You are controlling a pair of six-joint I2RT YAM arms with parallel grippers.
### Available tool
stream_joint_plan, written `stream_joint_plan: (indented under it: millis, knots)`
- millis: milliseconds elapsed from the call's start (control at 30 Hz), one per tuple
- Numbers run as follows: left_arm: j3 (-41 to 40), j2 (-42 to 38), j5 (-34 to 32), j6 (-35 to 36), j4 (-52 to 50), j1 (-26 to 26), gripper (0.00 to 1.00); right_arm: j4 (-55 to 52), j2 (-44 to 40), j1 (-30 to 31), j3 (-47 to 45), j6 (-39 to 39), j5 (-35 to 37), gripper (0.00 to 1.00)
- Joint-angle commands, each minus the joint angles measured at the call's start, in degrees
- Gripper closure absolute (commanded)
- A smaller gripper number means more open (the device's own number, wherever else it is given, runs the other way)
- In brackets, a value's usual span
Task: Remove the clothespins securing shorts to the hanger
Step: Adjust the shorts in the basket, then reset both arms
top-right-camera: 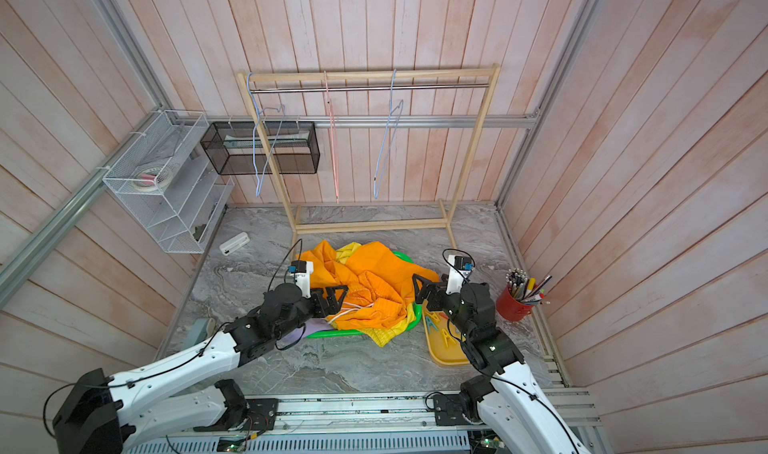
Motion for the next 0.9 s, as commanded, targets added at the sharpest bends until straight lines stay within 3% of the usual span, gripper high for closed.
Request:
stream_joint_plan:
  millis: [0,100,167,267,367,500,667,767,800,867]
  knots:
    - [-1.9,-6.6,-5.1,4.7,-11.2,7.2,0.0,0.8,-0.8,-2.3,-1.8,1.1,-0.6,0.02]
    - [-5.1,-13.9,-8.2,9.0,-12.0,13.7,0.0,1.6,-1.5,-3.6,-3.6,0.8,0.6,0.02]
    - [-10.4,-19.0,-11.9,14.9,-6.5,16.7,0.0,2.5,-1.6,-4.5,-4.8,0.6,1.3,0.02]
    - [-17.3,-23.3,-19.1,18.1,2.5,21.1,0.0,4.4,-1.3,-5.5,-6.4,0.6,1.8,0.02]
    - [-21.9,-22.6,-16.3,21.4,13.2,27.8,0.0,5.5,-0.8,-6.0,-7.7,0.4,2.9,0.02]
    - [-22.1,-13.0,-10.2,23.9,26.3,38.2,0.0,7.3,-0.4,-6.8,-9.0,-0.9,6.3,0.02]
    - [-25.1,5.4,-8.4,38.1,52.5,41.5,0.0,12.5,-0.2,-8.3,-11.6,-1.8,13.8,0.02]
    - [-29.4,15.3,-5.9,37.3,72.5,45.0,0.0,20.1,0.4,-8.4,-15.6,-2.4,23.6,0.02]
    - [-30.9,17.0,-2.3,35.3,77.4,46.7,0.0,22.0,0.7,-8.4,-16.5,-3.0,26.3,0.02]
    - [-31.0,21.7,0.5,31.4,81.6,50.0,0.0,26.2,1.5,-8.4,-18.0,-4.7,31.8,0.02]
